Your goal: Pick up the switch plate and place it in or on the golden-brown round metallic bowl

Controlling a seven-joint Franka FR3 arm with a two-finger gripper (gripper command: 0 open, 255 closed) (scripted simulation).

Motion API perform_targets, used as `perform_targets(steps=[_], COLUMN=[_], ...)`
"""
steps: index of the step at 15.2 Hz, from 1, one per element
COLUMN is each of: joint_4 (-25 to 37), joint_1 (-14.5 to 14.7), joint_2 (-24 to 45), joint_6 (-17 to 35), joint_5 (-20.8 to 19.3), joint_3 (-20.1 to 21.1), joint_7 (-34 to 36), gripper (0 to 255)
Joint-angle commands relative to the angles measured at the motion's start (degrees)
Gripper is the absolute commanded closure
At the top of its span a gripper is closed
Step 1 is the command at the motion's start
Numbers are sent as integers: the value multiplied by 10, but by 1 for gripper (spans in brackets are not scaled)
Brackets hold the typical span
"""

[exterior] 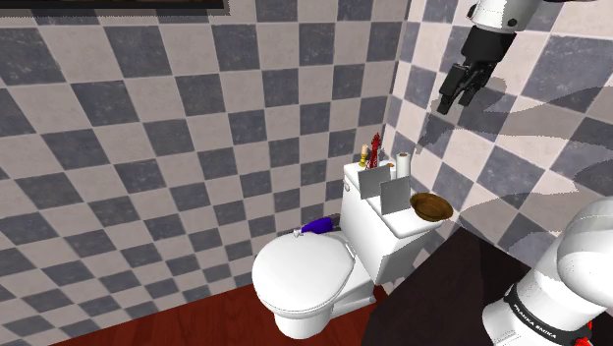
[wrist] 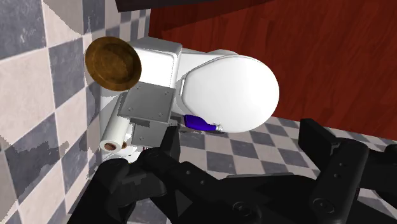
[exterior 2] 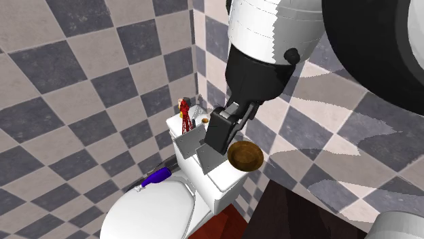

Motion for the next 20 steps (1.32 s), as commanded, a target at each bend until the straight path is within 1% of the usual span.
perform_targets(steps=[1, 6, 11, 15, 20], joint_4=[0, -1, 20, 51, 107], joint_1=[0, 13, 28, 40, 51], joint_2=[0, 76, 171, 258, 376], joint_6=[0, 52, 100, 134, 166], joint_5=[0, -24, -36, -33, -13], joint_3=[0, -58, -112, -148, -182], joint_7=[0, -105, -210, -295, -403], gripper=[0, 0, 0, 0, 0])
